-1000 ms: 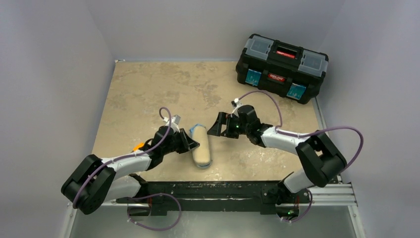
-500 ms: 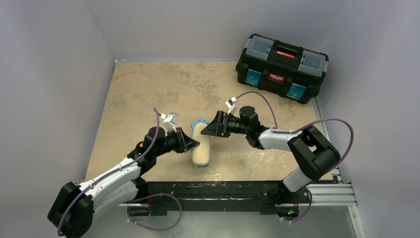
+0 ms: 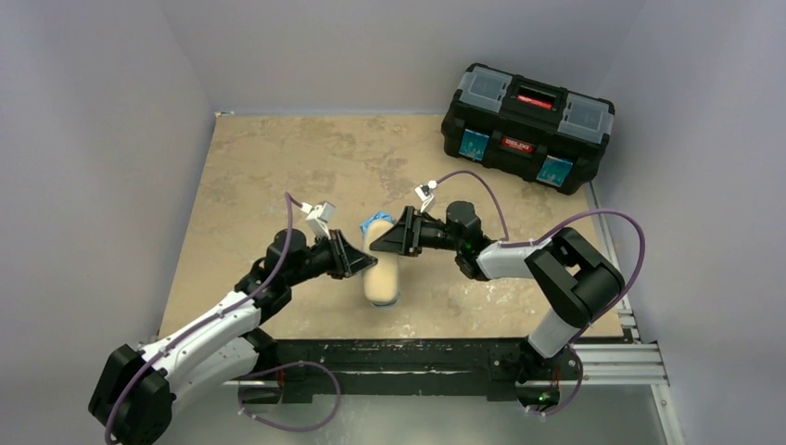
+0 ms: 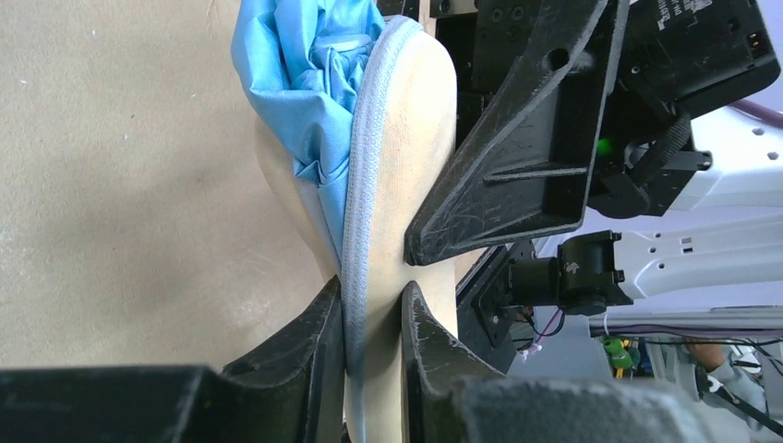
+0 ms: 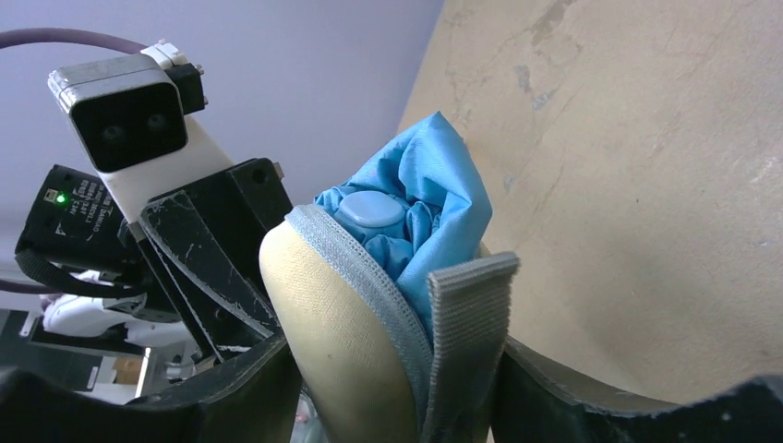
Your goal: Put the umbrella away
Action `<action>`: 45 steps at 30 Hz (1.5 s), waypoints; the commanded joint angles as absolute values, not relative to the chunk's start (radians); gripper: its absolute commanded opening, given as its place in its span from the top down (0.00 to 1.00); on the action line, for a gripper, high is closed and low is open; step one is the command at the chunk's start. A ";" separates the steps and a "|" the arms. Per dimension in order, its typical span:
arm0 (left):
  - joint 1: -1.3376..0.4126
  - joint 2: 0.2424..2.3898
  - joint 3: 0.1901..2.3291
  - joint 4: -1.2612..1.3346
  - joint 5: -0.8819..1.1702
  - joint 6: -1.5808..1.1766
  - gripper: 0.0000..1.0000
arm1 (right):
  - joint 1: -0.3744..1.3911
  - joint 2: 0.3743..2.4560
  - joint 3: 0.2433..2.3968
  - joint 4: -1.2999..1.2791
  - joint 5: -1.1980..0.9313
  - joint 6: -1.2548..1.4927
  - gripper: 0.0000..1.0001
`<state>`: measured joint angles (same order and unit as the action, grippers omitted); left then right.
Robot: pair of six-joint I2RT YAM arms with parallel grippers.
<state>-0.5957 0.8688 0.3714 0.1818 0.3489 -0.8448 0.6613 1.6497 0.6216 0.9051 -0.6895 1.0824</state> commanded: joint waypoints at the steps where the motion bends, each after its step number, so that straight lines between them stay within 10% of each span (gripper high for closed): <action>1: -0.592 0.829 0.435 0.236 0.396 -0.840 0.80 | 0.672 1.628 0.642 1.044 -0.691 1.148 0.40; 10: -0.592 0.794 0.459 0.164 0.419 -0.806 0.27 | 0.674 1.621 0.651 1.141 -0.651 1.240 0.53; 20: -0.591 0.683 0.544 -0.049 0.345 -0.815 0.00 | 0.674 1.592 0.699 1.201 -0.660 1.299 0.68; 45: -0.589 0.815 0.814 -0.166 0.515 -0.880 0.14 | 0.686 1.488 0.871 1.251 -0.748 1.329 0.75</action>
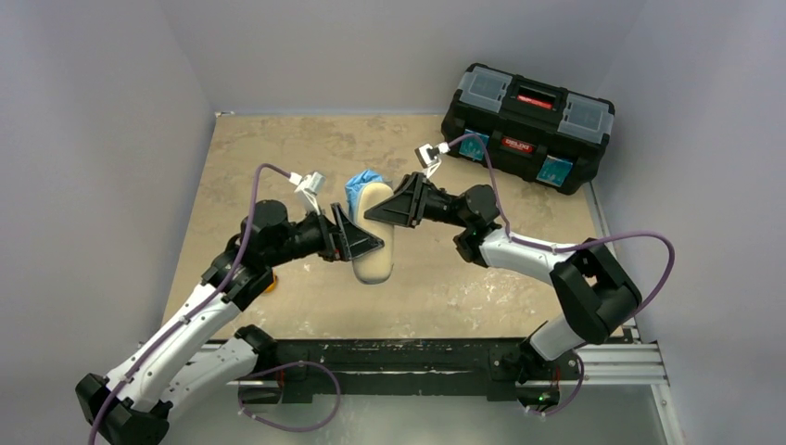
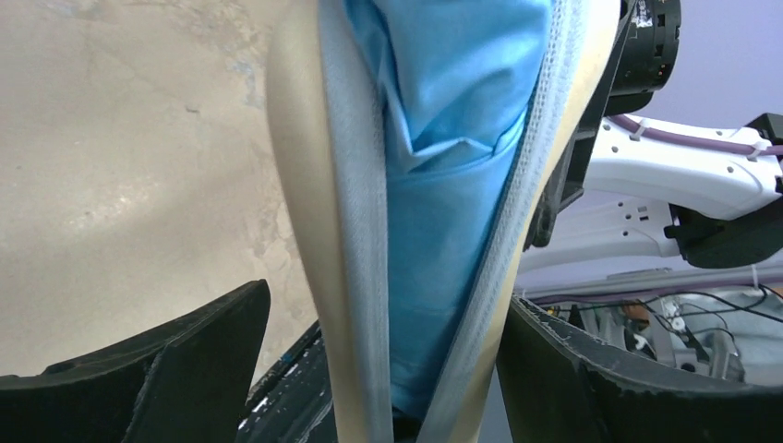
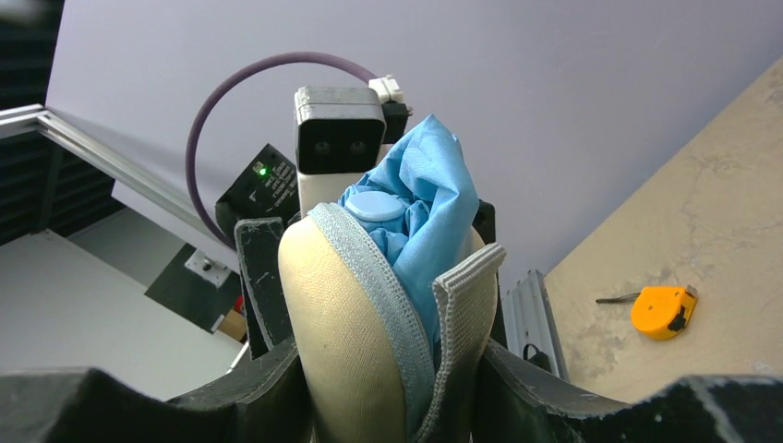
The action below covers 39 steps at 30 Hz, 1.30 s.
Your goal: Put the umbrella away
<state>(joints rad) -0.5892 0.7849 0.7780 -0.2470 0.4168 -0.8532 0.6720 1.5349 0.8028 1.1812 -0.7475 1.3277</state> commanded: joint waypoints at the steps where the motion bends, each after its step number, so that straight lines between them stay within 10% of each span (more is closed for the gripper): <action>1: -0.589 0.825 0.817 -0.154 0.530 -0.886 0.16 | 0.687 1.487 0.872 1.248 -0.744 1.325 0.75; 13: -0.589 0.837 0.821 -0.112 0.589 -0.908 0.79 | 0.695 1.478 0.889 1.243 -0.730 1.300 0.73; 18: -0.589 0.821 0.857 -0.162 0.582 -0.873 1.00 | 0.695 1.432 0.905 1.082 -0.727 1.198 0.23; 21: -0.590 0.811 0.914 -0.263 0.552 -0.801 1.00 | 0.688 1.358 0.961 0.792 -0.697 1.025 0.02; 27: -0.589 0.824 1.103 -0.521 0.457 -0.637 1.00 | 0.684 1.162 1.036 0.228 -0.430 0.581 0.01; 39: -0.590 1.023 1.565 -0.998 0.309 -0.410 1.00 | 0.898 1.021 0.891 0.147 -0.181 0.184 0.01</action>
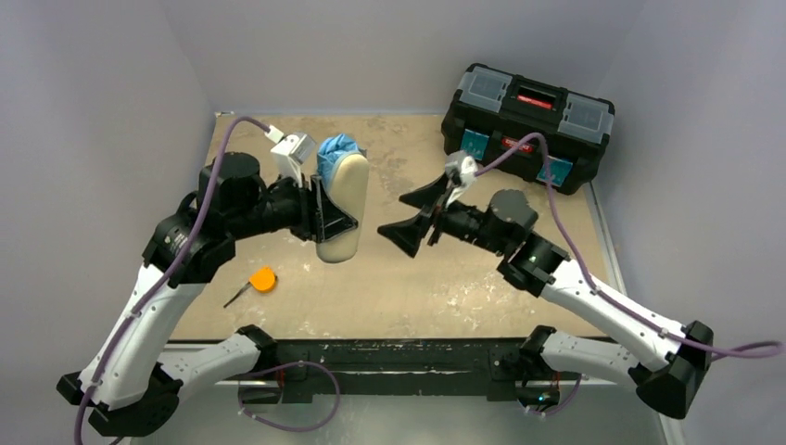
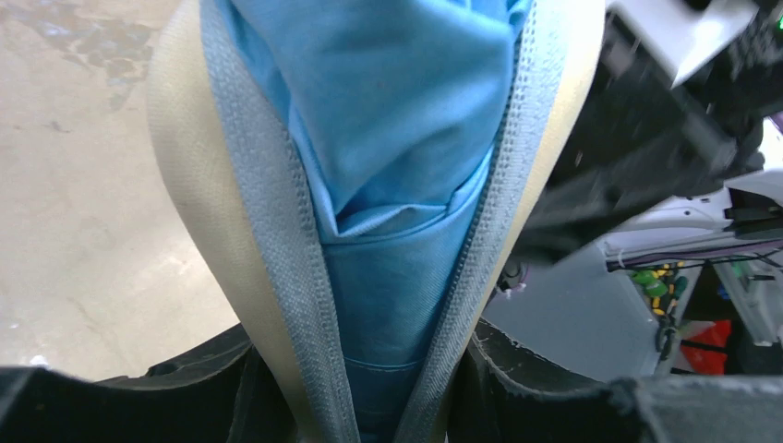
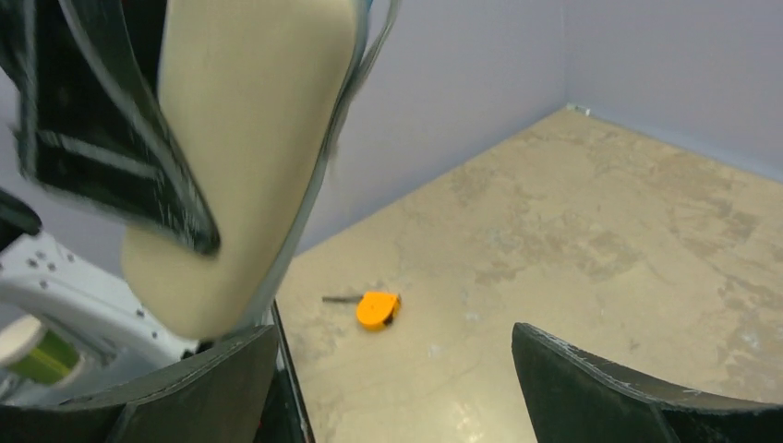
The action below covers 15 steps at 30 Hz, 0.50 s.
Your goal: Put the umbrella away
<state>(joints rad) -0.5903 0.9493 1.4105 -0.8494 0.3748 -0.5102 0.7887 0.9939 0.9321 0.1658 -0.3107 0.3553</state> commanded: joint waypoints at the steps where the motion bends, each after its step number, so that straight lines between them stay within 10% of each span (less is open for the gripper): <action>1: -0.589 1.034 1.593 -1.017 0.298 -0.409 1.00 | 0.926 1.026 0.877 0.178 -0.161 0.164 0.01; 15: -0.590 1.043 1.622 -1.015 0.326 -0.486 1.00 | 1.131 1.121 0.779 0.557 -0.033 -0.116 0.20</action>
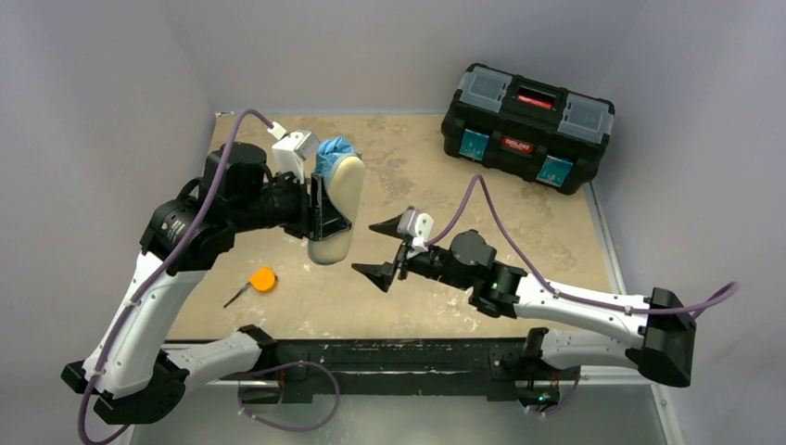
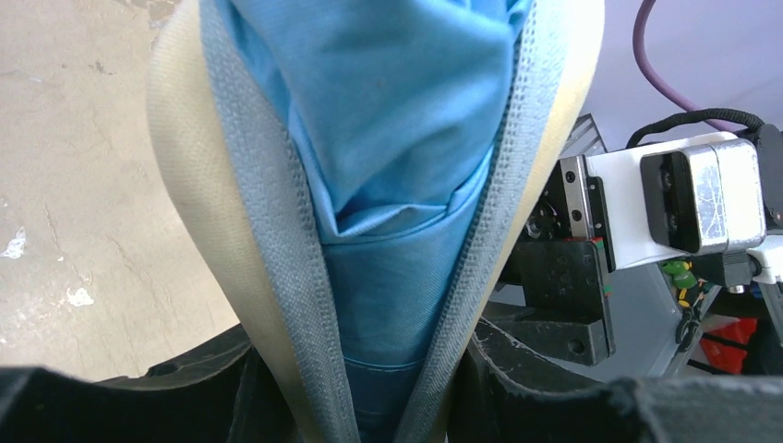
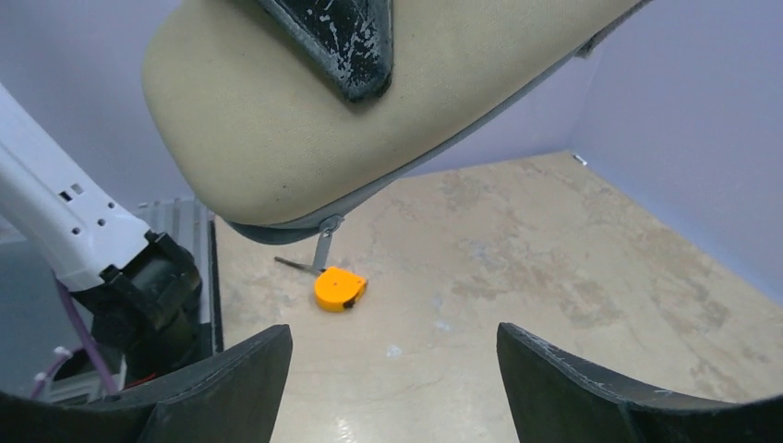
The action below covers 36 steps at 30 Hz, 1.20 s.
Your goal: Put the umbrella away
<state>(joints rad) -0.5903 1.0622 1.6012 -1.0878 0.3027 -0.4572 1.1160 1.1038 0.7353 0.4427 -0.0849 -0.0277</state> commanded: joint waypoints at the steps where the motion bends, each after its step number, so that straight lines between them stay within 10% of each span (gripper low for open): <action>1: -0.590 1.043 1.617 -1.007 0.327 -0.492 1.00 | 1.135 1.131 0.789 0.554 -0.034 -0.126 0.22; 36: -0.592 1.035 1.577 -0.942 0.353 -0.539 1.00 | 1.204 1.166 0.892 0.512 0.028 -0.181 1.00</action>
<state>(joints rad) -0.5903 1.0542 1.5723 -1.0332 0.3180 -0.5156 1.1961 1.1866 0.8322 0.4854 -0.0067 -0.1577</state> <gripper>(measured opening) 0.468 0.086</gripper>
